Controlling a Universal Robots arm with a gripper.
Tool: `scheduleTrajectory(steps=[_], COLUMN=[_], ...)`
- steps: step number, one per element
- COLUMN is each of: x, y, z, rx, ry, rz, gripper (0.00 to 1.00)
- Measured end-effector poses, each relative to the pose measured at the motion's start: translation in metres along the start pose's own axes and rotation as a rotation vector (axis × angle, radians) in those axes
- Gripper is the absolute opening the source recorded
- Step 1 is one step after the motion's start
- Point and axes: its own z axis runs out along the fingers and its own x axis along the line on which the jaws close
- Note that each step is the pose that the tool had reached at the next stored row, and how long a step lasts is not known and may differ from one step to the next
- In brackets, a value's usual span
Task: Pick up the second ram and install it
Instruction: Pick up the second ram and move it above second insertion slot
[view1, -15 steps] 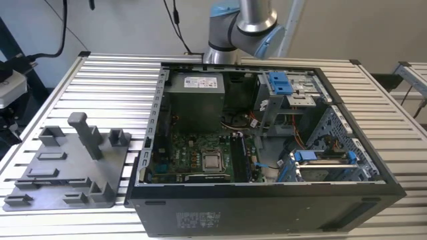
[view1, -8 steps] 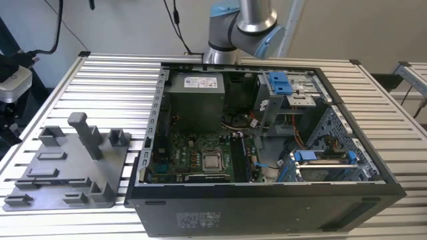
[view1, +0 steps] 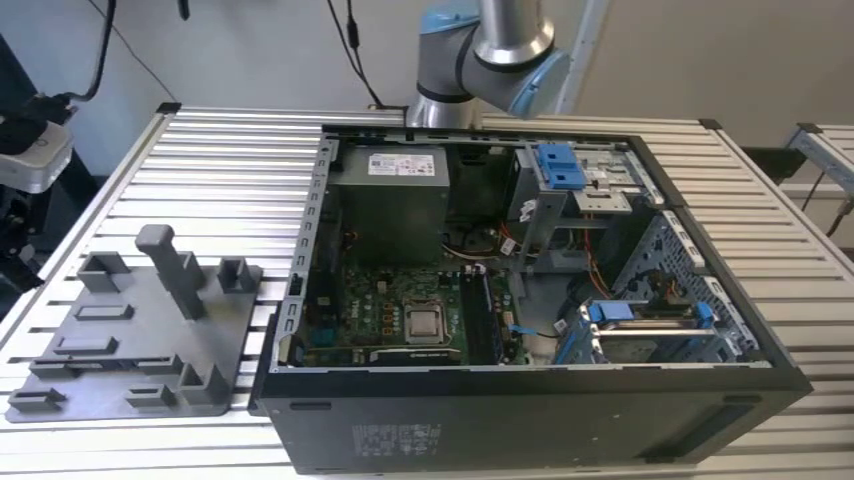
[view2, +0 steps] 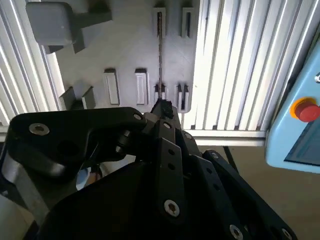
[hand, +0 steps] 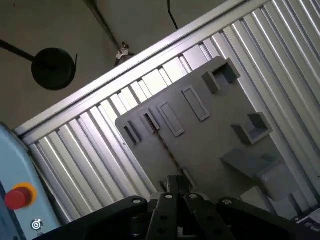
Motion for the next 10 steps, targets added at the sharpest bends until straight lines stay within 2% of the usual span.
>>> scheduleTrajectory(steps=[10], x=[0.0], y=[-0.0001], z=[0.0012], rx=[-0.0011], ry=[0.0058], rz=[-0.182], gripper=[0.11])
